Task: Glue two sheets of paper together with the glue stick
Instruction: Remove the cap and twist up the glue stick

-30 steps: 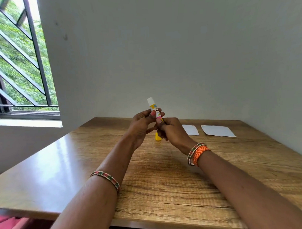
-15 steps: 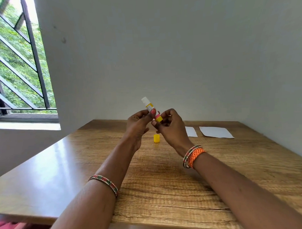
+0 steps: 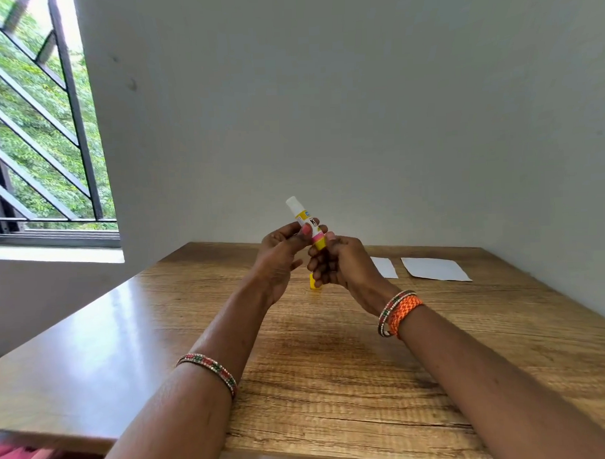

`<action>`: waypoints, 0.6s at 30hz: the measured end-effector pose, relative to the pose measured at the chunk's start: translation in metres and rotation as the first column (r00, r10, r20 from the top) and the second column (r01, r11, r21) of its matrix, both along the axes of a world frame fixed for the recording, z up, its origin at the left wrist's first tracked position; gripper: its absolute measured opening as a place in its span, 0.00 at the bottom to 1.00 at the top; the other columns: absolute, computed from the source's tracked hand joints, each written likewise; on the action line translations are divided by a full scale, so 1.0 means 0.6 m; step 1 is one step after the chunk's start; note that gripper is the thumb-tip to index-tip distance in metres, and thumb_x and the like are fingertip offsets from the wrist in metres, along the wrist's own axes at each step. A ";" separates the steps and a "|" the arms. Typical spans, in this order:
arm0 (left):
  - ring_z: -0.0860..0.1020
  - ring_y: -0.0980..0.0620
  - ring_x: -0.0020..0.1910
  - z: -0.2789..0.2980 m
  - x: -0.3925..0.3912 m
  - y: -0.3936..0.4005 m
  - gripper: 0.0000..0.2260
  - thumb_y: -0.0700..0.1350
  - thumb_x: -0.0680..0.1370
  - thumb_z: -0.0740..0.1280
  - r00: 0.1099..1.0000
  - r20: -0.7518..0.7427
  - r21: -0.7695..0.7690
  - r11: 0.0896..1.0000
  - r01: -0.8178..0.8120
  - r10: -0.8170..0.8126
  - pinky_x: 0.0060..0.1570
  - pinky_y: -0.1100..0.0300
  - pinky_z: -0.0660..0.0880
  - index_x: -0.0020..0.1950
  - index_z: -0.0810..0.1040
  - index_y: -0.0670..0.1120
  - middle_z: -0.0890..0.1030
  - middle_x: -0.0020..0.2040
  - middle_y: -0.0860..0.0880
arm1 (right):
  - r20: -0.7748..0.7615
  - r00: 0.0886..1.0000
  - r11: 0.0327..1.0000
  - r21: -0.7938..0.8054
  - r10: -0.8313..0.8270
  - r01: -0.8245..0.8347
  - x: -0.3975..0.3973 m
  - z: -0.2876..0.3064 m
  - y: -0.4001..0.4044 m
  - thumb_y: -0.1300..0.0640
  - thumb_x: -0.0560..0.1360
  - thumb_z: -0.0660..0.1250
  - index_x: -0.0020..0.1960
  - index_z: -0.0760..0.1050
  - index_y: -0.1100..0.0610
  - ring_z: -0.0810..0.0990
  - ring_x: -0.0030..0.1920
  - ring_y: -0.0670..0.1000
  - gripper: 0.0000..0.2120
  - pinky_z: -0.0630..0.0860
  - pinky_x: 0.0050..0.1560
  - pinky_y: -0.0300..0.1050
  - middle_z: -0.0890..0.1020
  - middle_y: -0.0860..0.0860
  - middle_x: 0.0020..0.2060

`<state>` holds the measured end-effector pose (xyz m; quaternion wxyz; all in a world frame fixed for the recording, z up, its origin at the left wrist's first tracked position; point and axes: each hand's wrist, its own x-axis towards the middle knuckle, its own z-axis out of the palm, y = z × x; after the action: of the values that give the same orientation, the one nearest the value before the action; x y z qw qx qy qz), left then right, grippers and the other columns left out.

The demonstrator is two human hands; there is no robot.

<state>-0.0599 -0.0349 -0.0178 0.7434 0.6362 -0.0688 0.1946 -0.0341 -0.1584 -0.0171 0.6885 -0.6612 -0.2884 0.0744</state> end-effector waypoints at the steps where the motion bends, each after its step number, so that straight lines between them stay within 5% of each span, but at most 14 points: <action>1: 0.77 0.54 0.46 0.000 0.000 -0.001 0.08 0.49 0.73 0.68 1.000 -0.007 -0.001 1.000 -0.026 0.026 0.58 0.48 0.66 0.50 0.82 0.50 0.84 0.42 0.55 | 0.021 0.999 1.000 0.002 -0.029 0.029 0.000 -0.001 0.002 0.54 0.81 0.53 0.47 0.74 0.62 0.76 0.32 0.51 0.15 0.77 0.35 0.45 0.78 0.56 0.34; 4: 0.77 0.55 0.50 0.002 -0.001 -0.003 0.06 0.49 0.73 0.70 0.994 -0.023 -0.017 0.994 -0.105 0.104 0.52 0.52 0.67 0.48 0.82 0.50 0.83 0.46 0.52 | 0.125 0.983 0.991 0.008 -0.135 0.135 0.001 -0.006 0.008 0.55 0.77 0.63 0.55 0.71 0.62 0.79 0.38 0.49 0.12 0.81 0.42 0.45 0.79 0.55 0.42; 9: 0.77 0.55 0.54 0.007 -0.004 -0.007 0.06 0.49 0.74 0.68 0.995 -0.002 -0.031 0.995 -0.099 0.099 0.53 0.52 0.65 0.49 0.81 0.50 0.83 0.49 0.51 | 0.240 0.935 0.965 0.059 -0.261 0.254 0.001 -0.007 0.011 0.59 0.74 0.68 0.52 0.72 0.63 0.80 0.36 0.47 0.10 0.81 0.39 0.43 0.79 0.53 0.39; 12: 0.77 0.58 0.52 0.006 -0.003 -0.003 0.06 0.47 0.75 0.67 0.997 0.017 -0.016 0.997 -0.077 0.077 0.55 0.50 0.64 0.50 0.81 0.50 0.84 0.45 0.55 | 0.206 0.956 0.978 0.046 -0.209 0.205 0.001 -0.005 0.008 0.57 0.77 0.64 0.50 0.73 0.63 0.79 0.32 0.48 0.08 0.81 0.36 0.44 0.80 0.54 0.35; 18: 0.77 0.55 0.53 0.004 -0.002 0.000 0.07 0.48 0.76 0.65 0.999 0.037 -0.001 1.000 -0.018 0.018 0.61 0.48 0.64 0.52 0.81 0.50 0.84 0.41 0.57 | 0.090 0.992 0.996 0.024 -0.089 0.087 -0.015 -0.002 0.009 0.47 0.81 0.50 0.40 0.72 0.60 0.75 0.28 0.51 0.23 0.76 0.28 0.42 0.77 0.56 0.30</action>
<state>-0.0608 -0.0348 -0.0154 0.7405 0.6328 -0.0765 0.2129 -0.0430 -0.1529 -0.0186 0.6840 -0.6689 -0.2909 0.0109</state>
